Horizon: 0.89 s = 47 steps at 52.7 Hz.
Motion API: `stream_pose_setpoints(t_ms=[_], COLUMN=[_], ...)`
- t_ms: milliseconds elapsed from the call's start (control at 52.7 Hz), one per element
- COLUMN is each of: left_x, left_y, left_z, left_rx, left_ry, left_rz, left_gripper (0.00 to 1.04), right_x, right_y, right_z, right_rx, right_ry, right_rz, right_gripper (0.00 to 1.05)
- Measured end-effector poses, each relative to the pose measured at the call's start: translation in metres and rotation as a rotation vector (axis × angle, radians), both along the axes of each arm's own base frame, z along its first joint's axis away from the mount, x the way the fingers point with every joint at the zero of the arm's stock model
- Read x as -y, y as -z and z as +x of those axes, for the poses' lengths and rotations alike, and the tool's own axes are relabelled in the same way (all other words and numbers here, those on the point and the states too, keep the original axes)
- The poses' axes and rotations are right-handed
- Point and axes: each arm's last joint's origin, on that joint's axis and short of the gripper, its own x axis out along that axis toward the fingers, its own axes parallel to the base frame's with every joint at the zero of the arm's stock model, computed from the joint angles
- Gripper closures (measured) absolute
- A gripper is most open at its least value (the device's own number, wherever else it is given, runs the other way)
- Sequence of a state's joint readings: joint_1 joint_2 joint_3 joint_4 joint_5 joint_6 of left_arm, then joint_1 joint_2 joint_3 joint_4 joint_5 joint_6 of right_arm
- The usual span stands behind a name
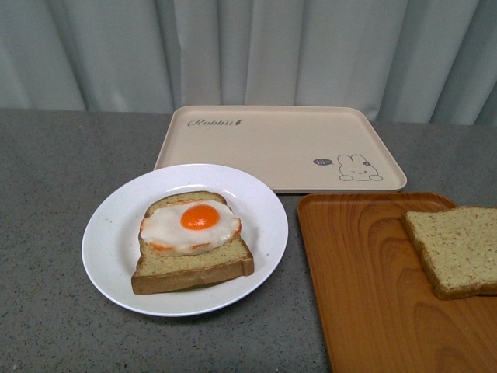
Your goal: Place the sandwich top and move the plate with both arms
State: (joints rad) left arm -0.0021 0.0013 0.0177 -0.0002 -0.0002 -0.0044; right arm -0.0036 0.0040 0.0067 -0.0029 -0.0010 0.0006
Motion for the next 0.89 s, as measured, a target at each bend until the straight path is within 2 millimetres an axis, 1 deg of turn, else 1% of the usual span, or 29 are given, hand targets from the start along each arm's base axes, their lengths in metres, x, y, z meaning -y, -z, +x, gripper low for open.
stream_pose_setpoints(t_ms=[892], left_x=[0.0], left_y=[0.0], left_z=[0.0], left_rx=[0.0], left_ry=[0.0], left_rz=[0.0], left_gripper=[0.06], right_x=[0.0], right_y=[0.0], right_z=[0.0], right_rx=[0.0], right_ry=[0.0], right_rz=[0.0], right_gripper=[0.09])
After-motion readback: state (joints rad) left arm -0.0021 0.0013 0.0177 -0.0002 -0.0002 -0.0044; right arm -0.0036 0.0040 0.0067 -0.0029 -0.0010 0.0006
